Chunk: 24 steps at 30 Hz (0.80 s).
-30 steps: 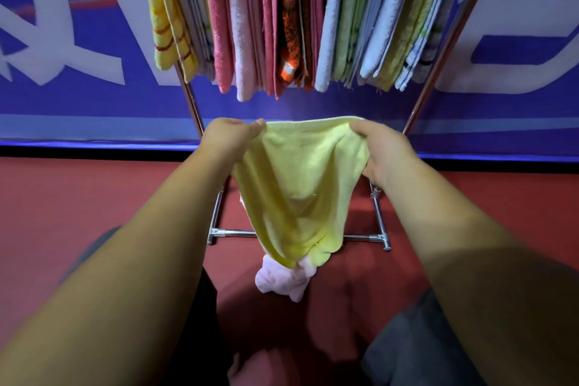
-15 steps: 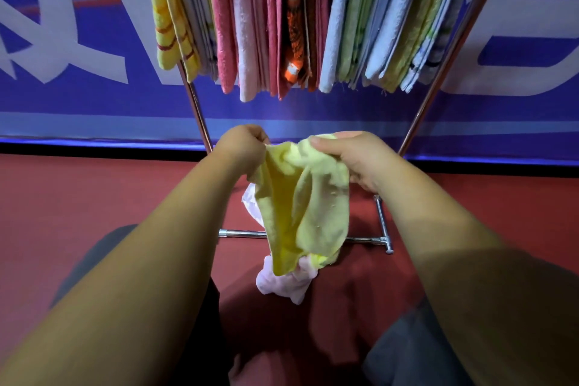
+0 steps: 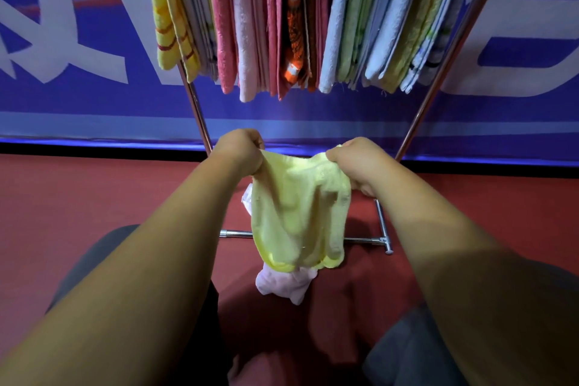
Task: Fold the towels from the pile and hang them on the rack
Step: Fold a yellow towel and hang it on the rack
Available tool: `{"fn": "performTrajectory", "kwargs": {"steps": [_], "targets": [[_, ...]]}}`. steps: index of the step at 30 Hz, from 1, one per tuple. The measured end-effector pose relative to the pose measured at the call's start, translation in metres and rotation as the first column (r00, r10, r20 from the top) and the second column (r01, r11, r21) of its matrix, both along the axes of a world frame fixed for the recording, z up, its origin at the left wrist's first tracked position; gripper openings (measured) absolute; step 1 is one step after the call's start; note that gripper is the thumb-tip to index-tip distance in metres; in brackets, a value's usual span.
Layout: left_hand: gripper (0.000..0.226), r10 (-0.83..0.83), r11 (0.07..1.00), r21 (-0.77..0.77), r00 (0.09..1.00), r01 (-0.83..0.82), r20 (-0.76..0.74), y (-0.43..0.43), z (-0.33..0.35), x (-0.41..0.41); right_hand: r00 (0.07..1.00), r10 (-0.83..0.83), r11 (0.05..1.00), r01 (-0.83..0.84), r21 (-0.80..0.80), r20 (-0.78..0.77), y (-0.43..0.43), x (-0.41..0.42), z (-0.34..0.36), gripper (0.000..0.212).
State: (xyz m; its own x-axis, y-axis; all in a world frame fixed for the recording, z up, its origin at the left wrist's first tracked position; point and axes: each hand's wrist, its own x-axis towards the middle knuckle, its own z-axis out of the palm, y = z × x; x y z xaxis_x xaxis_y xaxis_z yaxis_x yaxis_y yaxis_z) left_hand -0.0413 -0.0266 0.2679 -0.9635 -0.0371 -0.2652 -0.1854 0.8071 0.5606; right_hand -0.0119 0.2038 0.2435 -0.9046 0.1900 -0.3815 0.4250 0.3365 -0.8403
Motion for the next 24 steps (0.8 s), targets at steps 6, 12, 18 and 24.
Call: {"fn": "performTrajectory", "kwargs": {"steps": [6, 12, 18, 24], "targets": [[0.032, 0.118, 0.939, 0.309, 0.986, -0.15, 0.12, 0.004, 0.001, 0.001, 0.978, 0.209, 0.96, -0.204, -0.19, 0.005, -0.01, 0.017, 0.021, 0.032], [0.03, 0.093, 0.953, 0.283, 0.993, -0.108, 0.067, 0.007, -0.001, 0.003, 0.981, 0.18, 0.982, -0.184, -0.051, -0.076, -0.011, 0.015, 0.015, 0.02], [0.024, 0.024, 0.999, -0.031, 0.985, -0.03, -0.171, 0.004, -0.003, -0.005, 0.973, 0.232, 0.947, -0.224, -0.231, 0.009, -0.014, 0.013, 0.012, 0.018], [0.016, 0.118, 0.992, 0.071, 0.942, -0.101, -0.313, 0.002, -0.005, -0.01, 0.797, 0.597, 0.784, -0.554, -0.28, 0.094, -0.019, 0.025, 0.018, 0.03]]}}
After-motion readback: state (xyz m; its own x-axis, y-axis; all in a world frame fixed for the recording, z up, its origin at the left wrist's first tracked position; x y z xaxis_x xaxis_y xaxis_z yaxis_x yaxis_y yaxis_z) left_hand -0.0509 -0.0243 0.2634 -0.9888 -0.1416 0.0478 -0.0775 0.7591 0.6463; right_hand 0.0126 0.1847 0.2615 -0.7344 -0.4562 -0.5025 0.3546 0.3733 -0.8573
